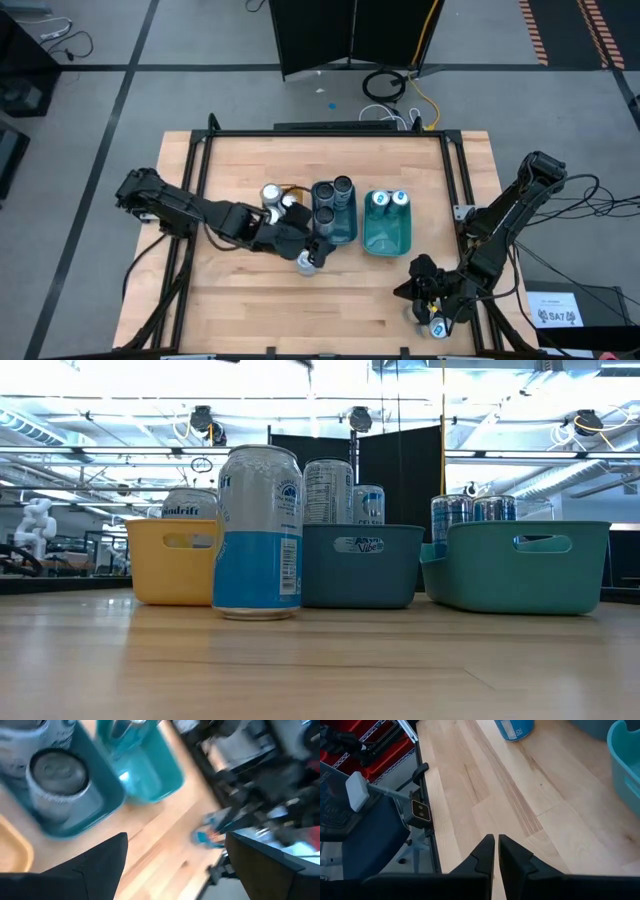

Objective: Sort soda cans
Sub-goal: Put the blue-white soda can into the yellow bin

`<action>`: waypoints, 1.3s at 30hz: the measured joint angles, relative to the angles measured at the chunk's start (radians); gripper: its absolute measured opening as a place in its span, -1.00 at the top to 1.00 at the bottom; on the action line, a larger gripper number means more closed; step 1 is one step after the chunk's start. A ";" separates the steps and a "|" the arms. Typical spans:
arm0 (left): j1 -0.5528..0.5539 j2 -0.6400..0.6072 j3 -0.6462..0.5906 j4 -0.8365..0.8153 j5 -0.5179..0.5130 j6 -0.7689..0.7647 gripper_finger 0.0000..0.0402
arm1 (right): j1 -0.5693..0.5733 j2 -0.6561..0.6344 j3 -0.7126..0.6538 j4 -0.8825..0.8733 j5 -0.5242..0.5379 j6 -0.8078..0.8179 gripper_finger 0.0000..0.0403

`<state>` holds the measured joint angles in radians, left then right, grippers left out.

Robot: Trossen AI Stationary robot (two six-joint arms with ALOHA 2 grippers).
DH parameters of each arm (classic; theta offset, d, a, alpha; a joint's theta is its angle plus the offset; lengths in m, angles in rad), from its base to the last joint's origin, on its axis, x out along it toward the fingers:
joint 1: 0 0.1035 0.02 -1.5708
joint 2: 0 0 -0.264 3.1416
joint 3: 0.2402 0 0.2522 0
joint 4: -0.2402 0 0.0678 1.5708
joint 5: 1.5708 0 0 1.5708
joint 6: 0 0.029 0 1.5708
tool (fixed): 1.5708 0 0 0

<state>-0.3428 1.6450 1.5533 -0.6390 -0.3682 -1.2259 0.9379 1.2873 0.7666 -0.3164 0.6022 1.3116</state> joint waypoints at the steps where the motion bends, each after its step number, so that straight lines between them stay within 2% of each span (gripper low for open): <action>1: 0.000 0.012 0.004 -0.025 0.009 -0.005 -0.72 | 0.000 0.000 0.000 0.000 0.000 -0.002 0.92; 6: 0.007 0.069 0.007 -0.141 0.087 -0.077 -0.72 | 0.000 0.000 0.000 0.000 0.000 -0.007 0.92; 12: 0.001 0.118 0.008 -0.161 0.156 -0.101 -0.72 | 0.000 0.000 0.000 0.001 0.000 -0.004 0.92; 19: 0.003 0.137 0.008 -0.302 0.166 -0.105 -0.72 | 0.000 0.000 0.000 0.001 0.000 -0.004 0.92; 25: 0.002 0.137 0.008 -0.301 0.166 -0.104 -0.72 | 0.000 0.000 0.000 0.000 0.000 -0.004 0.92; 30: 0.003 0.175 0.009 -0.354 0.178 -0.104 -0.72 | 0.000 0.000 0.000 0.000 0.000 0.008 0.92; 39: 0.002 0.240 0.008 -0.335 0.220 -0.103 -0.72 | 0.000 0.000 0.000 -0.001 0.000 0.012 0.92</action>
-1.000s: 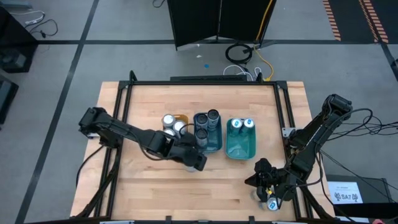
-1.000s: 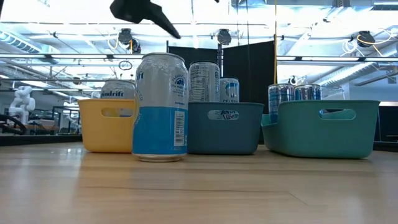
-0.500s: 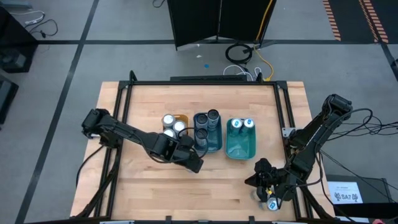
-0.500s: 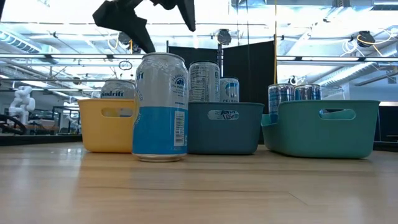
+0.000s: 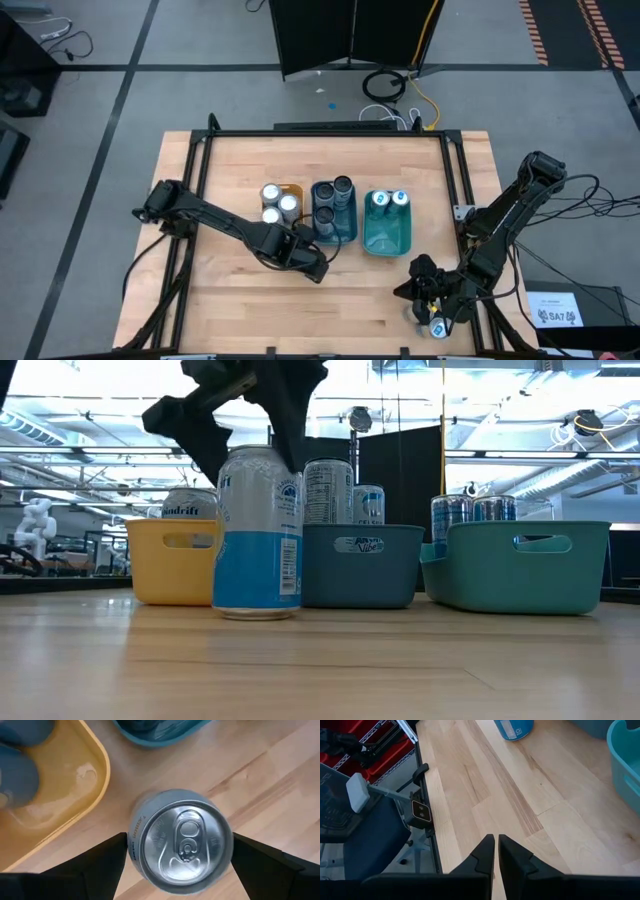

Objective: Sort soda cans
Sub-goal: Put the blue-white soda can into the yellow bin

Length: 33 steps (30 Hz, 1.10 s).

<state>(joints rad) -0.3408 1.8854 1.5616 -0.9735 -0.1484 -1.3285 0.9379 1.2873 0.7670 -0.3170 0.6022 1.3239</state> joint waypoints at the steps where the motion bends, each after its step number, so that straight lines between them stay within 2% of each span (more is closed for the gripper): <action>1: 0.000 0.006 0.000 0.000 0.002 0.000 -0.72 | 0.000 0.000 0.000 0.000 0.000 0.000 0.92; 33: 0.008 0.034 0.002 0.023 0.019 0.000 -0.72 | 0.000 0.000 0.000 -0.006 0.003 -0.024 0.92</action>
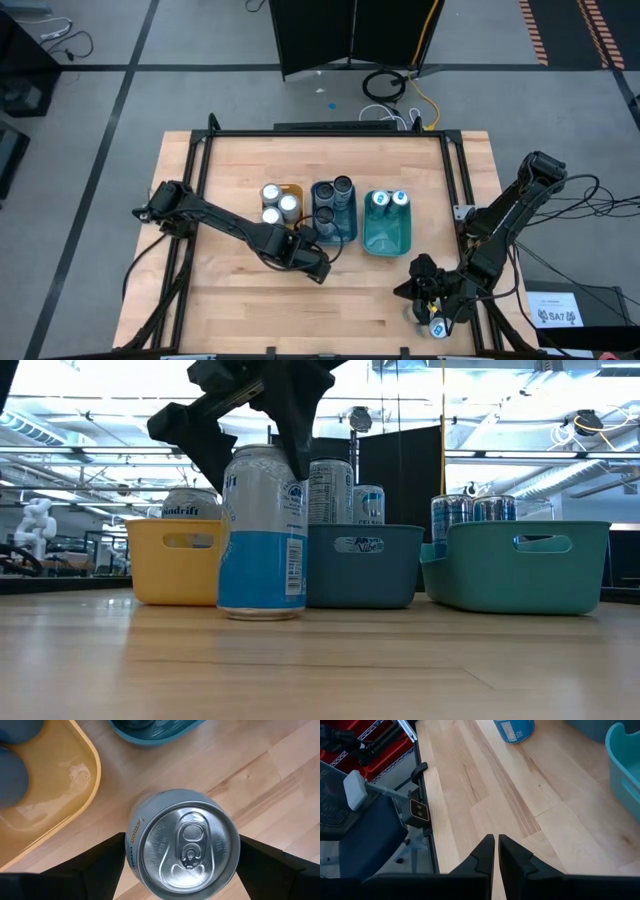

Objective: Sort soda cans
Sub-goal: Put the blue-white soda can into the yellow bin

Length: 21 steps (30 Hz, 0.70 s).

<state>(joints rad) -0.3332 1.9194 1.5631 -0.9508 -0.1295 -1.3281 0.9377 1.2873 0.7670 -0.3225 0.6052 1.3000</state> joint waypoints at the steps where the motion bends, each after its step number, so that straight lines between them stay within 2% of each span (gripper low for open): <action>1: 0.000 0.000 0.000 0.000 0.001 0.000 -0.72 | 0.000 0.000 0.000 0.000 0.000 -0.001 0.92; 13: 0.000 -0.002 0.000 -0.001 0.006 -0.002 -0.72 | 0.000 0.000 0.000 0.000 0.001 -0.003 0.92; 21: 0.000 0.003 0.053 -0.021 0.006 -0.001 -0.72 | 0.000 0.000 0.000 0.000 0.001 -0.003 0.92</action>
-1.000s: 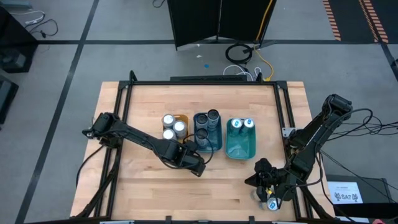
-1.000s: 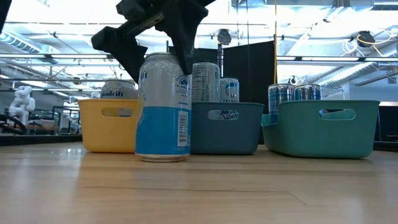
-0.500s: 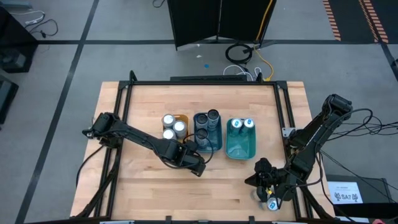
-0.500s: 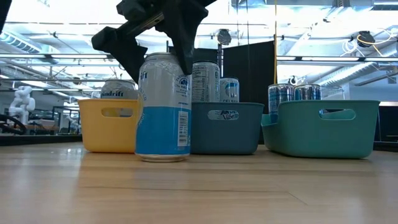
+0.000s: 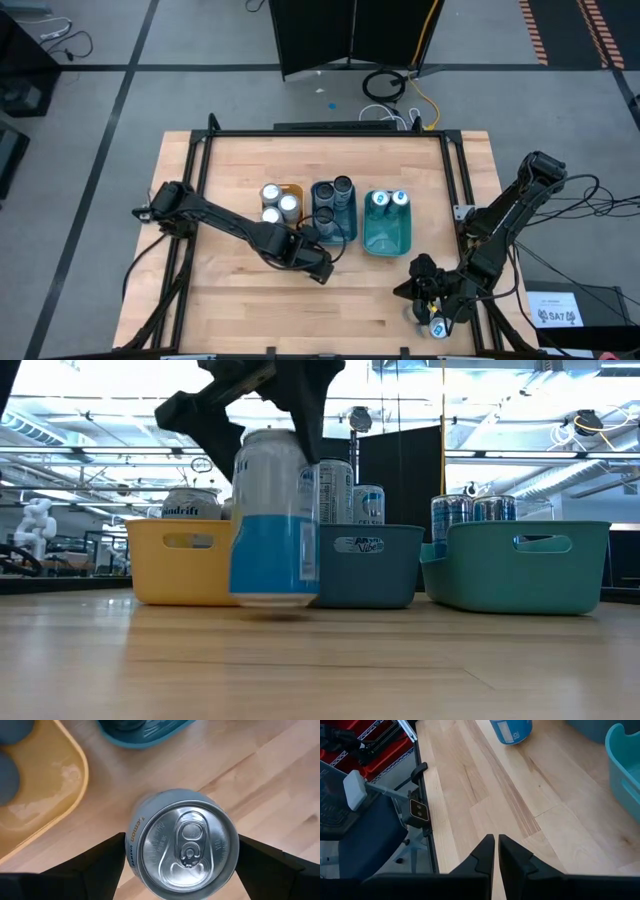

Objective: Sort soda cans
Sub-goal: Put the blue-white soda can into the yellow bin

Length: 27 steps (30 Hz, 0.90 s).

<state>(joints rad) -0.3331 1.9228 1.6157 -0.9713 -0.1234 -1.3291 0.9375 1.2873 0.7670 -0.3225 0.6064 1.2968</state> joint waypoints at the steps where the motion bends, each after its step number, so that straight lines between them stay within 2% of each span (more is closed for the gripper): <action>1: 0.000 -0.001 0.008 -0.008 0.000 0.002 -0.72 | 0.000 0.000 0.000 0.000 0.000 0.000 0.92; 11: 0.000 -0.011 0.022 -0.049 0.004 0.002 -0.59 | 0.000 0.000 0.000 0.000 0.000 0.000 0.92; 19: 0.000 -0.082 0.023 -0.052 0.006 0.001 -0.58 | 0.000 0.000 0.000 0.001 0.000 -0.004 0.92; 27: 0.013 -0.187 0.024 -0.151 -0.068 -0.022 -0.58 | 0.000 0.000 0.000 0.000 0.001 -0.004 0.92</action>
<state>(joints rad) -0.3203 1.7361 1.6398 -1.1222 -0.1915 -1.3506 0.9375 1.2873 0.7670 -0.3221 0.6071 1.2930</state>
